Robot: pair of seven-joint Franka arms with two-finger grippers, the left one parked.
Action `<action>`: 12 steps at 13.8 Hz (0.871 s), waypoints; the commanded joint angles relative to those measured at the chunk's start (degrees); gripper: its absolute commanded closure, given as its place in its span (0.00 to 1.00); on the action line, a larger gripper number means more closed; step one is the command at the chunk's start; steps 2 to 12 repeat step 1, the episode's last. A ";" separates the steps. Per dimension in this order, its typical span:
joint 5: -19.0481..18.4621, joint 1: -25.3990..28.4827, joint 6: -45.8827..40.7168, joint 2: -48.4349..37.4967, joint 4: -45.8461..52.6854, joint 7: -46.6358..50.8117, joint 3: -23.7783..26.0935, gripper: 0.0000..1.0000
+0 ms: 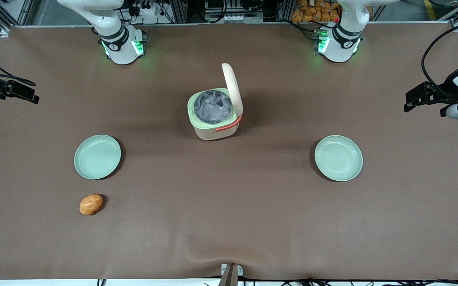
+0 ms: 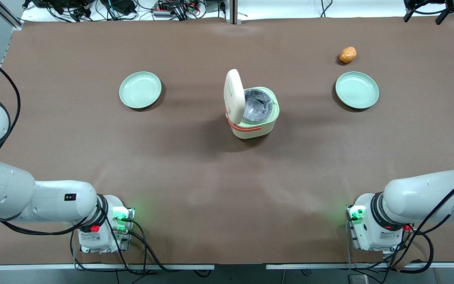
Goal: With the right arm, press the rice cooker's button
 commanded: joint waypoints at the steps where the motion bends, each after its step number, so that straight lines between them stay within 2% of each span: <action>1: 0.39 0.73 -0.12 -0.51 0.14 0.02 -0.83 0.00; 12: 0.39 0.73 -0.12 -0.51 0.14 0.02 -0.83 0.00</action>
